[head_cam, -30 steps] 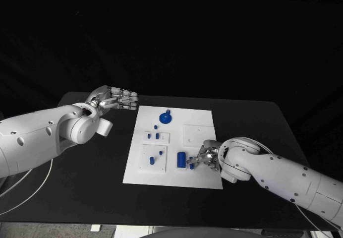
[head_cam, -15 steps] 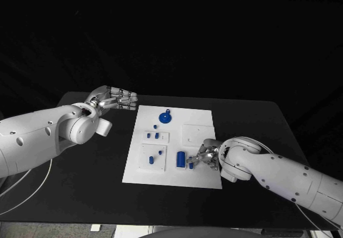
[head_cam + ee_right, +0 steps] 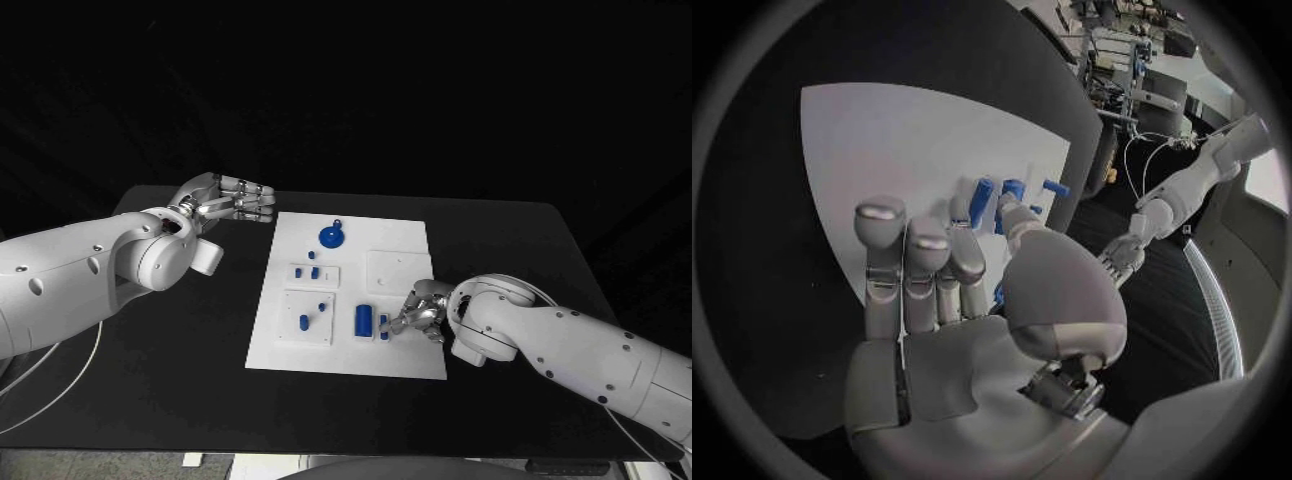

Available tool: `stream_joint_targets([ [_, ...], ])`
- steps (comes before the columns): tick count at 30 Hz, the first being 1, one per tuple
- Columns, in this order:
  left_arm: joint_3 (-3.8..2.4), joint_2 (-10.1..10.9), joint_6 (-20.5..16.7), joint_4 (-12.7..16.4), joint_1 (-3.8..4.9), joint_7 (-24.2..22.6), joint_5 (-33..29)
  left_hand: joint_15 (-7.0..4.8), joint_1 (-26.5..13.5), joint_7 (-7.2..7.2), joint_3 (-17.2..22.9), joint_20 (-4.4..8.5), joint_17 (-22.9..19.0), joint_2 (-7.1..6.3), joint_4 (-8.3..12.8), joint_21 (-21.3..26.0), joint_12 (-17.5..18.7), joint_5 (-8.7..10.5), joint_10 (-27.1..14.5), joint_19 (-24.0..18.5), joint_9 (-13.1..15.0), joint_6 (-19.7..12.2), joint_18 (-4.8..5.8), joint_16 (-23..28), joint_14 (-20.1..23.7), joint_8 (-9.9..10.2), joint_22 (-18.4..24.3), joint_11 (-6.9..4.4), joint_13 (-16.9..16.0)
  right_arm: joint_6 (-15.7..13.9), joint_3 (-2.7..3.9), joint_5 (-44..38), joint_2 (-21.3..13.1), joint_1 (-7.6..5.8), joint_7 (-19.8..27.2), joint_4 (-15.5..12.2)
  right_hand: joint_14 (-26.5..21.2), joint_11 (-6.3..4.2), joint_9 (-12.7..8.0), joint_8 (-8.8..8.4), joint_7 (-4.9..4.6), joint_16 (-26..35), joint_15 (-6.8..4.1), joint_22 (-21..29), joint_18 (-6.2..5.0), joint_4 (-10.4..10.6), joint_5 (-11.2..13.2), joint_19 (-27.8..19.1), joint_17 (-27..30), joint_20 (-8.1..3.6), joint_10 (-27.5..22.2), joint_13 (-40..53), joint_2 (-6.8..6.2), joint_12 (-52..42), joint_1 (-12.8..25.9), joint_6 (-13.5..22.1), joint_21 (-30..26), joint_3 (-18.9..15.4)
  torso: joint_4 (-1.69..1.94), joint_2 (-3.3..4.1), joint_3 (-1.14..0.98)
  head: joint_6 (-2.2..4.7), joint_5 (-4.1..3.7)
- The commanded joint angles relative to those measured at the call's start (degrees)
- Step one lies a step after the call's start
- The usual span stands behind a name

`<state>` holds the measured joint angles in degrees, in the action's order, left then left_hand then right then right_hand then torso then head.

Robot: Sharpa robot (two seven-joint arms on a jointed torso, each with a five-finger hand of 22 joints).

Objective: Assemble the parts on the task board

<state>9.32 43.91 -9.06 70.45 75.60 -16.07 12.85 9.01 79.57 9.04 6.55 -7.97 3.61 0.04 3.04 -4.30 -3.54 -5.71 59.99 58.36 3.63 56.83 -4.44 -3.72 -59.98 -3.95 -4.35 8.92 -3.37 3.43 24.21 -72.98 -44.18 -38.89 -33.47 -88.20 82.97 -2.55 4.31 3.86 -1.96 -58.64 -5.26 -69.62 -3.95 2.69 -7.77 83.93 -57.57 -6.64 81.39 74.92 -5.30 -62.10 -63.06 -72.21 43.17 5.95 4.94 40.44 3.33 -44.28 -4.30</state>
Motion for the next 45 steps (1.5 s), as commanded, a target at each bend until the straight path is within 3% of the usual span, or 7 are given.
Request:
stream_joint_targets([
  [1, -0.03, -0.1, 0.9, 0.1, 0.00, -0.2, 0.2, 0.06, -0.4, -0.02, 0.0, -0.30, -0.1, 0.10, -0.1, 0.0, -0.1, 0.02, -0.3, 0.0, 0.0, -0.3, -0.81, 0.3, 0.3, 0.1, 0.1, 0.05, 0.0, 3.8, -0.01, 1.6, -0.3, 0.13, 1.9, -0.2, 0.1, 0.06, 0.1, -0.20, -0.21, 0.2, -0.17, 0.0, 0.07, 0.1, 0.2, 3.0, -0.1, -0.08, -0.2, 1.1, -0.52, 0.3, -0.2, 0.3, -0.3, -0.2, -0.04, 0.00, 0.02, -0.05, -0.09],
  [15, 0.00, -0.1, 0.9, 0.2, -0.01, -0.1, 0.3, 0.06, -0.4, -0.02, 0.0, -0.30, -0.1, 0.10, -0.1, 0.0, -0.1, 0.02, -0.3, 0.0, 0.0, -0.3, -0.81, 0.3, 0.3, 0.1, 0.1, 0.05, 0.0, 6.7, -0.02, 1.4, -0.7, 0.35, 0.0, -0.2, 0.1, 0.02, 0.0, -0.21, -0.09, 0.3, -0.16, 0.0, 0.17, -4.2, -0.2, 3.1, -0.2, -0.07, -0.2, 1.0, 1.62, 0.3, -0.3, 0.3, -0.3, 0.7, 0.00, -0.02, 0.12, -0.10, -0.25],
  [23, 0.01, -0.1, 0.9, 0.2, -0.01, -0.1, 0.3, 0.06, -0.4, -0.02, 0.0, -0.30, -0.1, 0.10, -0.1, 0.0, -0.1, 0.02, -0.3, 0.0, 0.0, -0.3, -0.81, 0.3, 0.3, 0.1, 0.1, 0.05, 0.0, 6.0, -0.03, 1.2, -0.4, 0.43, -0.2, -0.2, 0.1, 0.00, -0.1, -0.23, -0.04, 0.3, -0.17, 0.0, 0.18, -4.4, -0.4, 3.1, -0.2, -0.07, -0.1, 1.1, 2.02, 0.2, -0.2, 0.2, -0.4, 0.9, 0.06, -0.01, 0.13, -0.10, -0.24],
  [33, 0.02, -0.1, 1.0, 0.1, -0.01, -0.1, 0.3, 0.06, -0.4, -0.02, 0.0, -0.30, -0.1, 0.10, -0.1, 0.0, -0.1, 0.02, -0.3, 0.0, 0.0, -0.3, -0.81, 0.3, 0.3, 0.1, 0.1, 0.05, 0.0, 3.1, -0.03, 0.5, 0.1, 0.47, -1.3, 0.0, 0.2, -0.20, -0.1, -0.23, 0.15, 0.2, -0.27, 0.0, 0.26, -5.2, -2.0, 3.1, -0.2, -0.17, 0.1, 1.3, 5.40, -0.1, 1.7, 0.2, -0.2, 0.4, 0.04, -0.01, 0.13, -0.15, -0.20],
  [34, 0.02, -0.1, 1.0, 0.1, -0.01, -0.1, 0.3, 0.06, -0.4, -0.02, 0.0, -0.30, -0.1, 0.10, -0.1, 0.0, -0.1, 0.02, -0.3, 0.0, 0.0, -0.3, -0.81, 0.3, 0.3, 0.1, 0.1, 0.05, 0.0, 2.9, -0.03, 0.5, 0.2, 0.47, -1.5, 0.0, 0.1, -0.22, -0.1, -0.25, 0.17, 0.2, -0.28, 0.0, 0.28, -4.7, -2.3, 3.1, -0.2, -0.17, 0.0, 1.2, 6.68, -0.1, 2.3, 0.2, -0.2, 0.7, 0.03, -0.01, 0.11, -0.18, -0.19],
  [36, 0.02, -0.1, 1.1, 0.1, -0.01, 0.0, 0.3, 0.06, -0.4, -0.02, 0.0, -0.30, -0.1, 0.10, -0.1, 0.0, -0.1, 0.02, -0.3, 0.0, 0.0, -0.3, -0.81, 0.3, 0.3, 0.1, 0.1, 0.05, 0.0, 2.7, -0.03, 0.3, 0.3, 0.48, -1.8, 0.1, 0.1, -0.27, -0.1, -0.22, 0.21, 0.2, -0.36, 0.0, 0.31, -5.4, 0.5, 3.1, -0.1, -0.23, 0.0, 1.3, 7.61, -0.1, 2.0, 0.4, -0.2, 2.7, 0.02, -0.01, 0.10, -0.17, -0.20],
  [45, 0.03, -0.1, 1.2, 0.1, -0.01, 0.1, 0.4, 0.06, -0.4, -0.02, 0.0, -0.30, -0.1, 0.10, -0.1, 0.0, -0.1, 0.02, -0.3, 0.0, 0.0, -0.3, -0.81, 0.3, 0.3, 0.1, 0.1, 0.05, 0.0, 3.6, -0.03, -0.1, 0.9, 0.48, -2.7, 0.7, 0.1, -0.26, 0.0, -0.21, 0.21, 0.3, -0.30, 0.2, 0.38, -8.9, -0.5, 3.1, 0.1, -0.20, 0.0, 1.3, 6.91, 0.0, 5.2, 0.4, -0.2, 13.0, 0.02, 0.00, 0.09, -0.36, -0.34],
])
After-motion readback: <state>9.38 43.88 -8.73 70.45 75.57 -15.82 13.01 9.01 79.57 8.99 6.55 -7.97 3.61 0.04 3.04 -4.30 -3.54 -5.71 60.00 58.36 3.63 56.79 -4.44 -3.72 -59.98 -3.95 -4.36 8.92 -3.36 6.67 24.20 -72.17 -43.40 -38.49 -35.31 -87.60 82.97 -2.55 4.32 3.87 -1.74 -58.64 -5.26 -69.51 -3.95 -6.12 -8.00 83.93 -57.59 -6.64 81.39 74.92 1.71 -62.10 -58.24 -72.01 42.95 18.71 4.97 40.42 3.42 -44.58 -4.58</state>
